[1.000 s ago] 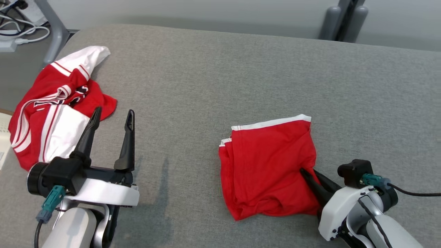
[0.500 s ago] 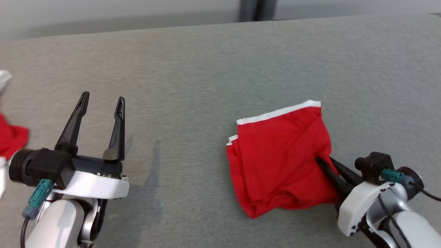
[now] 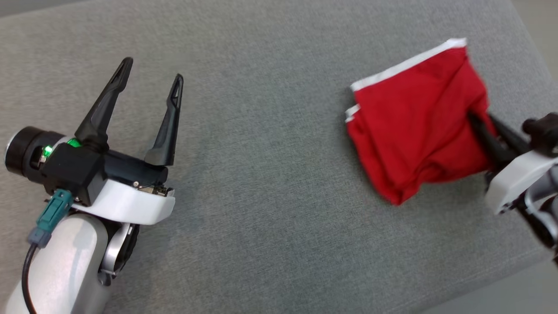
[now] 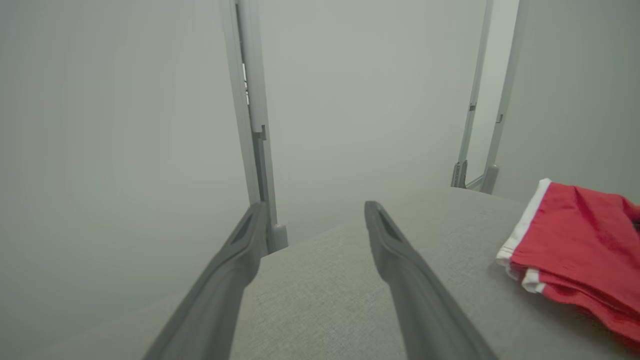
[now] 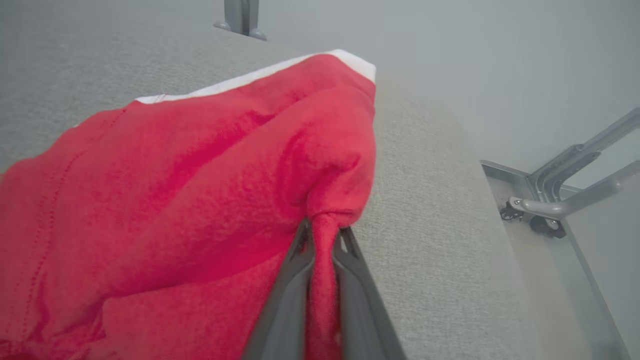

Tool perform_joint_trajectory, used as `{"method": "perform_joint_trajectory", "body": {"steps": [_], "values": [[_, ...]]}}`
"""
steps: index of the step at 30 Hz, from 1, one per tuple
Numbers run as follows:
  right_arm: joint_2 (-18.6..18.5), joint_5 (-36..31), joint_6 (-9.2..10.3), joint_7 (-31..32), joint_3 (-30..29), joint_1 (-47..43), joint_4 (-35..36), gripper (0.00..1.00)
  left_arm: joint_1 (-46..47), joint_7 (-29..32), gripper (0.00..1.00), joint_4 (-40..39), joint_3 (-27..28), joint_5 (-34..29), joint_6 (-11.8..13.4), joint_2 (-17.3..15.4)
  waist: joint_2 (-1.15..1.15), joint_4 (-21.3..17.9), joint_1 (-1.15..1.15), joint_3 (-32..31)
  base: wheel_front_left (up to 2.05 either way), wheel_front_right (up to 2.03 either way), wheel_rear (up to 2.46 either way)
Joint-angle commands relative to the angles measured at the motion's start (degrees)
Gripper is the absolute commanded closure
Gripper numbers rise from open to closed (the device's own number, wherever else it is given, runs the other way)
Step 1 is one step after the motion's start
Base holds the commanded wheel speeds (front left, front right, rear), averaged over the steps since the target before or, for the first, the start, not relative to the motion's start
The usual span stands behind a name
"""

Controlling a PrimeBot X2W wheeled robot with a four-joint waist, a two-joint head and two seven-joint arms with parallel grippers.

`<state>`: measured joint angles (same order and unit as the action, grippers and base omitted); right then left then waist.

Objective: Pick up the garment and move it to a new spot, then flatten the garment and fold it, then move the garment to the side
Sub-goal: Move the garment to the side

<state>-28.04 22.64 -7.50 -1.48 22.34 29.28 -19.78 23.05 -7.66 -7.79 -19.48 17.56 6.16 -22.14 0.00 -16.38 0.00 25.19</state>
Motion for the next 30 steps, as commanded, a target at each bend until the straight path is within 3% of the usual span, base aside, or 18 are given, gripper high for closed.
{"method": "perform_joint_trajectory", "body": {"steps": [1, 6, 12, 17, 18, 19, 27, 30], "values": [[-1.5, -0.1, 0.01, -1.5, -0.4, 2.5, -1.7, 1.00, 1.7, 0.5, 0.00, -0.7, -0.2, -0.6, -0.4, -0.4, 0.00, -2.2, 0.00, 2.9, 0.00, 0.00, 0.00], [-5.5, -1.3, 0.01, -6.5, 0.3, 9.6, -8.4, 1.00, 3.8, 2.2, 0.00, -2.5, -1.0, -1.6, -0.7, -1.1, 0.00, -2.8, 0.00, 5.4, 0.00, 0.00, 0.00], [-7.5, -1.9, 0.01, -9.7, 0.3, 16.2, -18.8, 1.00, 5.4, 3.4, 0.00, -3.8, -1.8, -2.2, -1.0, -1.5, 0.00, -2.1, 0.00, 7.4, 0.00, 0.00, 0.00], [-6.0, -1.3, 0.02, -11.4, -1.4, 19.8, -26.8, 1.00, 5.7, 3.6, 0.00, -3.9, -1.9, -2.5, -0.7, -1.7, 0.00, -1.5, 0.00, 7.7, 0.00, 0.00, 0.00], [-5.9, -1.4, 0.02, -11.8, -2.2, 20.3, -28.4, 0.55, 5.7, 3.6, 0.00, -3.7, -2.0, -2.4, -0.7, -1.6, 0.00, -1.3, 0.00, 7.6, 0.00, 0.00, 0.00], [-5.2, -1.5, 0.01, -12.0, -2.6, 20.6, -29.7, 0.01, 5.6, 3.5, 0.00, -3.6, -2.1, -2.3, -0.6, -1.5, 0.00, -1.1, 0.00, 7.5, 0.00, 0.00, 0.00], [-3.1, -1.5, 0.01, -13.7, -6.6, 19.7, -35.2, 0.00, 4.1, 2.4, 0.00, -2.7, -1.9, -1.5, 0.1, -1.2, 0.00, -0.3, 0.00, 5.7, 0.00, 0.00, 0.00], [-2.0, -0.9, 0.01, -13.9, -9.4, 18.6, -34.0, 0.00, 2.9, 1.8, 0.00, -1.8, -1.7, -0.9, 0.7, -1.0, 0.00, -0.1, 0.00, 4.3, 0.00, 0.00, 0.00]]}}
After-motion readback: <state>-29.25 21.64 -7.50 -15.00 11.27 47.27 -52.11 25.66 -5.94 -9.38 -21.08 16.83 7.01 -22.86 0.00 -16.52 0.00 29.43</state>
